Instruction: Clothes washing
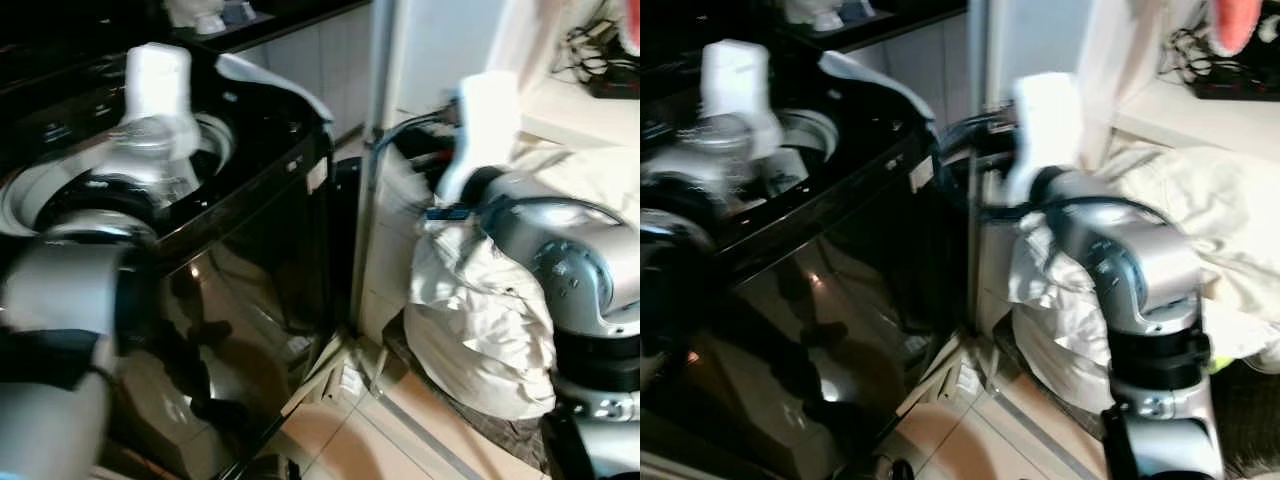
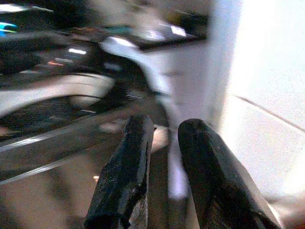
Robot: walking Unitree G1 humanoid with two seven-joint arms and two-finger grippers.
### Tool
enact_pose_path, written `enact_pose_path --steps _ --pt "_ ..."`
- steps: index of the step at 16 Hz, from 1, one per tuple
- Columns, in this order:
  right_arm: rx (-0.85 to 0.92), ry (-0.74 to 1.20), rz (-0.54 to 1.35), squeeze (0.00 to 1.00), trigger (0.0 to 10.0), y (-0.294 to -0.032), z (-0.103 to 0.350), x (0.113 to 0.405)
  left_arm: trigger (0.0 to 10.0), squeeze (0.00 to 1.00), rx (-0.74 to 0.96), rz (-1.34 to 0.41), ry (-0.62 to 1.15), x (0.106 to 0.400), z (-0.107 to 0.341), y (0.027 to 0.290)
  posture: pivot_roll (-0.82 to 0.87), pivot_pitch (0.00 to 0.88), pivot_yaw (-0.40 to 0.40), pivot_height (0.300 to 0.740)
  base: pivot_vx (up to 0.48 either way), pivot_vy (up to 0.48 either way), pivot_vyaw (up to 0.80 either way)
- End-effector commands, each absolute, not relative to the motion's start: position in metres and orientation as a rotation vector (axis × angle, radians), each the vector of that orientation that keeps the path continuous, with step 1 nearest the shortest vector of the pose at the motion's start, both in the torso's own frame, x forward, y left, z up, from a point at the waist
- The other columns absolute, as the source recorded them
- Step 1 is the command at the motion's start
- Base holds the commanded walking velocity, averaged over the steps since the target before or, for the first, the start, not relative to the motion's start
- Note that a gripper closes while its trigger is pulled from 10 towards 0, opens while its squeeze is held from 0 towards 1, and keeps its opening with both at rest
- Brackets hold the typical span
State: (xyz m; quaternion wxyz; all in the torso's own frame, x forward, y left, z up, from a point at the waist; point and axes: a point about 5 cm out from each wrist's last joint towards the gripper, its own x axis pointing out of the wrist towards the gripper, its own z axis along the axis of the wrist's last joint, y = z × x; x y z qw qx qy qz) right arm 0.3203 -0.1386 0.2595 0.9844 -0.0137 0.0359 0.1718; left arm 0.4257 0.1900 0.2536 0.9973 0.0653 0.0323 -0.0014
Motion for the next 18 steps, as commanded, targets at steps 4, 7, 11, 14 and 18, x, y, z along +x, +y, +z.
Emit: enact_pose_path --steps 4,7,11,14,18 --pt "-0.180 0.154 0.008 1.00 10.0 -0.203 0.256 0.317 10.0 0.00 0.018 -0.489 -0.222 0.410 0.252 0.117 -0.07 0.000 0.084 0.740 0.000 0.000 0.00" --pt "-0.240 0.242 -0.044 1.00 10.0 -0.223 0.249 0.311 10.0 0.00 0.050 -0.723 -0.280 0.377 0.234 0.090 -0.08 0.000 0.082 0.740 0.000 0.000 0.00" --pt "-0.268 0.360 0.064 1.00 10.0 -0.229 0.238 0.300 10.0 0.00 0.016 -0.943 -0.285 0.331 0.215 0.075 -0.08 0.000 0.080 0.740 0.000 0.000 0.00" --pt "-0.301 0.418 0.162 1.00 10.0 -0.224 0.234 0.294 10.0 0.00 0.078 -1.018 -0.208 0.309 0.201 0.073 -0.08 0.000 0.075 0.740 0.000 0.000 0.00" --pt "-0.350 0.510 0.193 1.00 10.0 -0.223 0.220 0.289 10.0 0.00 0.151 -1.117 -0.125 0.291 0.190 0.069 -0.08 0.000 0.074 0.740 0.000 0.000 0.00"
